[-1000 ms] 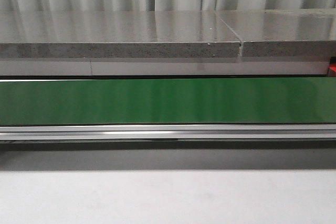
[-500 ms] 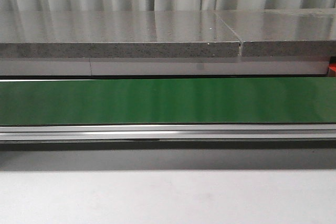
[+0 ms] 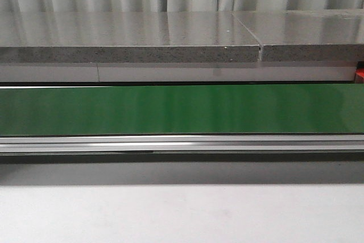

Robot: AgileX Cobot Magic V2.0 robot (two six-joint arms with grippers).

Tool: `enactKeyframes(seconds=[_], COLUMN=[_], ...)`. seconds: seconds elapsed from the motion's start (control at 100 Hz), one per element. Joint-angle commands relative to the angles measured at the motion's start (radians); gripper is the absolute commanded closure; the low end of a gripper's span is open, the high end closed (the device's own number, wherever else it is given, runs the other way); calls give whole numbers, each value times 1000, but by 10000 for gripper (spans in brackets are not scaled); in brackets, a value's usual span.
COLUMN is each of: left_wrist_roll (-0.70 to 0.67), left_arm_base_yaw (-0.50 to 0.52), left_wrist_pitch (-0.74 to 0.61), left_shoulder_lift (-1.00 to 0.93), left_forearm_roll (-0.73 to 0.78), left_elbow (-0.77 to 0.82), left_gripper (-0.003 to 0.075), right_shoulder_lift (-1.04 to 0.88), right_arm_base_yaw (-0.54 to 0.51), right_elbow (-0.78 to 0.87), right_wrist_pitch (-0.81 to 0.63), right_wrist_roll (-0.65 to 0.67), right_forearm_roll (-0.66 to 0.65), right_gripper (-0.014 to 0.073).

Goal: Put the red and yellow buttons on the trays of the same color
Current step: 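Move the left gripper down and grasp a yellow button beside the belt, then carry the yellow button over the belt's near end with the left gripper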

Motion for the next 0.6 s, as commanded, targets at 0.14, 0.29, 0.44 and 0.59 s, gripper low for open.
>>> enactKeyframes(seconds=[0.14,0.29,0.44,0.59], left_wrist_roll=[-108,-126,-126,-126], left_arm_base_yaw=[24,25,25,25], left_wrist_pitch=[-24,-42,-64,-45], left_shoulder_lift=[7,52,95,147], left_forearm_roll=[17,-5,-59,-73], left_elbow=[-68,-106,-138,-173], left_gripper=[220,219,220,220], right_shoulder_lift=[6,6,6,6], right_arm_base_yaw=[-1,-1,-1,-1], right_elbow=[-22,-22,-22,-22], right_wrist_pitch=[-66,-66,-67,-67], right_wrist_roll=[-8,-8,-8,-8], right_forearm_roll=[-1,-1,-1,-1], right_gripper=[661,661,661,661])
